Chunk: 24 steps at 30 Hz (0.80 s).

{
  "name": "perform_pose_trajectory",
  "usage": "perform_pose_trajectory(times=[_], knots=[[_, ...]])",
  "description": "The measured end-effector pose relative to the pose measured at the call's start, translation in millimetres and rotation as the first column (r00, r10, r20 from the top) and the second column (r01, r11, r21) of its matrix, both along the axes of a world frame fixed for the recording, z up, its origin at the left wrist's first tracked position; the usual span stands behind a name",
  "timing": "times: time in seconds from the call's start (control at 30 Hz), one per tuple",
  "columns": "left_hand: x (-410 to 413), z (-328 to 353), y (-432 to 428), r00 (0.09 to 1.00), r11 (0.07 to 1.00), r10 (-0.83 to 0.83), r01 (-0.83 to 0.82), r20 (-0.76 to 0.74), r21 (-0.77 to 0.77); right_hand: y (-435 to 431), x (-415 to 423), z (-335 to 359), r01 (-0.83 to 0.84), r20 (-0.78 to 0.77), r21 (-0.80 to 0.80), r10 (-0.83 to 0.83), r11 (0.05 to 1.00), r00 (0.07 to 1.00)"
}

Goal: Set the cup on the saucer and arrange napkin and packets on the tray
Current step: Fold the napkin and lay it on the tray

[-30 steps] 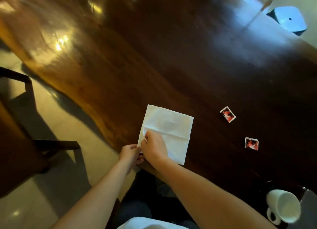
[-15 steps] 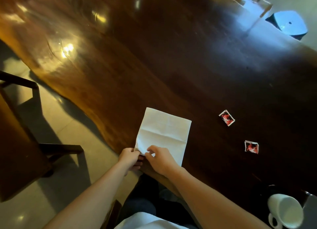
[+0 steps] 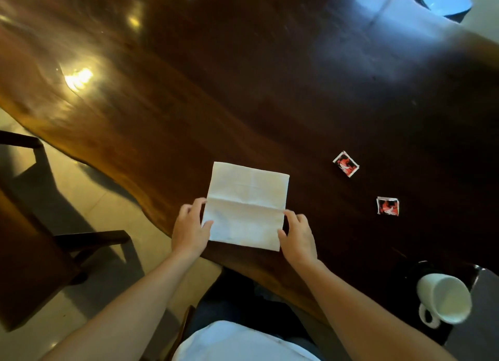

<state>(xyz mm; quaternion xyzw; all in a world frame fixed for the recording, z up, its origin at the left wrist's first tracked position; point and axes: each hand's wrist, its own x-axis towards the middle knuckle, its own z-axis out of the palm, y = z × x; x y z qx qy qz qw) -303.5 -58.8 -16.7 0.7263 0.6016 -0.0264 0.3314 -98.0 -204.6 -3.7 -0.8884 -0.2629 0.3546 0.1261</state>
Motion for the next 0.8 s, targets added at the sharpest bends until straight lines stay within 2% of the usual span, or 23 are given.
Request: perform_pose_trajectory(times=[0.1, 0.27, 0.4, 0.53, 0.8], knots=[[12.3, -6.1, 18.5, 0.990, 0.989, -0.144, 0.144, 0.002, 0.047, 12.9, 11.0, -6.4, -0.035, 0.044, 0.081, 0.031, 0.996, 0.999], [17.7, -19.0, 41.4, 0.974, 0.974, -0.224, 0.224, 0.017, 0.043, 21.0, 22.6, -19.4, -0.124, 0.128, 0.015, 0.121, 0.992, 0.984], [10.6, -23.5, 55.4, 0.948, 0.948, -0.317, 0.316, 0.023, 0.044, 25.0, 20.9, -24.0, -0.068, 0.162, 0.051, 0.059, 0.996, 0.985], [5.5, -22.3, 63.2, 0.939, 0.939, -0.343, 0.343, 0.001, -0.006, 23.8, 18.1, -25.1, -0.028, 0.174, 0.084, 0.013, 0.996, 0.985], [5.3, -15.7, 62.0, 0.909, 0.909, -0.415, 0.416, -0.046, 0.028, 22.4, 13.1, -25.6, -0.132, 0.244, 0.007, 0.126, 0.991, 0.962]])
